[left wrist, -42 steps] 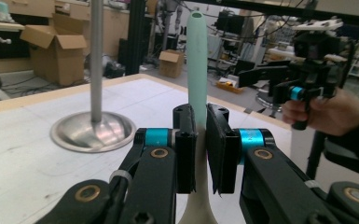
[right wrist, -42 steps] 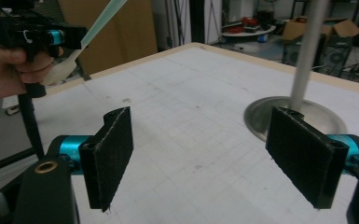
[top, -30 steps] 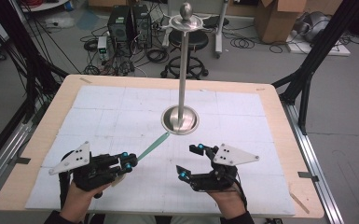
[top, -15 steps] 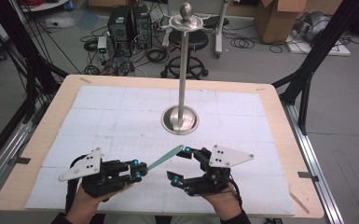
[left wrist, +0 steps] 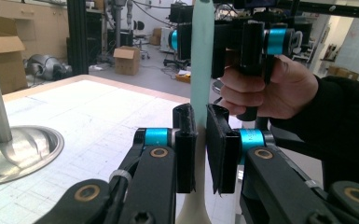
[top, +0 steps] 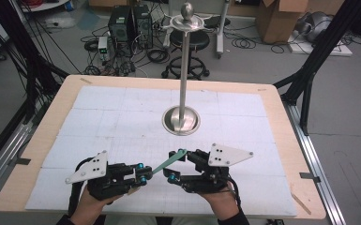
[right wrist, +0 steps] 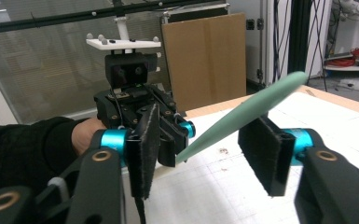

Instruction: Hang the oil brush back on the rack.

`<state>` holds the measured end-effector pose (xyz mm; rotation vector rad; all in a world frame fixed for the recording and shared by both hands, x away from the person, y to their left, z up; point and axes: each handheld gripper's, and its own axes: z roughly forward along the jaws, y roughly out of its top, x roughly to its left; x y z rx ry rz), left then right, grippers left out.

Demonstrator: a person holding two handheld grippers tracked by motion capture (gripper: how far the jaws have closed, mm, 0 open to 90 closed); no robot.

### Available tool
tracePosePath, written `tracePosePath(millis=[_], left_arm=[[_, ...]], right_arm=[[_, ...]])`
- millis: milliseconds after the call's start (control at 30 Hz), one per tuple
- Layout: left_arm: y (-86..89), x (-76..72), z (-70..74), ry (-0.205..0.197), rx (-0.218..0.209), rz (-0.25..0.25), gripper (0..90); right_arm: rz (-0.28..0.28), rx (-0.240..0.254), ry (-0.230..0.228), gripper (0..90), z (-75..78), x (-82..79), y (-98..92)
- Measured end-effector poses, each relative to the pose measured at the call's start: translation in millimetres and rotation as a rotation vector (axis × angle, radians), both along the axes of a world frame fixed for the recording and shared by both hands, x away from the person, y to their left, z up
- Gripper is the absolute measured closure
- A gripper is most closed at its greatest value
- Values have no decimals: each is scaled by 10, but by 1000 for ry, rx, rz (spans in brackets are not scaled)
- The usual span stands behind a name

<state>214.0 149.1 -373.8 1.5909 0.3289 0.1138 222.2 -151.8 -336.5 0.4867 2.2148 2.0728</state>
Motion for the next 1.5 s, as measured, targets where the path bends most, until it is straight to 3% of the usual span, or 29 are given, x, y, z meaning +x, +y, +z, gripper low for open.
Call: tracePosePath(millis=[433, 467, 533, 767, 933, 1133, 1200, 1233, 1333, 1433, 1500], left_arm=[[-56, -5, -35, 11, 28, -7, 815], [-63, -10, -38, 12, 31, -6, 815], [-69, -14, -41, 12, 36, -4, 815], [-45, -4, -50, 16, 33, 17, 823], [-44, -8, -47, 9, 28, 7, 830], [-42, -3, -43, 16, 22, -10, 829], [-29, 18, -37, 36, 15, -19, 787], [-14, 43, -26, 61, 20, -23, 722], [27, 68, 1, 75, 27, -16, 580], [59, 79, 23, 77, 22, -23, 530], [85, 81, 48, 82, 15, -54, 515]], right_arm=[[-19, 0, 15, 643, 39, -11, 39], [-30, 1, 11, 712, 47, -17, 48], [-39, 1, 10, 747, 48, -16, 51], [-40, -13, 32, 806, 73, -34, 95], [-29, -40, 20, 822, 135, -65, 137], [-26, -50, 38, 825, 168, -64, 135], [-26, -51, 48, 825, 172, -64, 133], [-33, -55, 42, 825, 174, -64, 132], [-37, -45, 60, 825, 181, -48, 106], [-27, -48, 59, 824, 201, -32, 97], [3, -53, 55, 825, 222, -19, 103]])
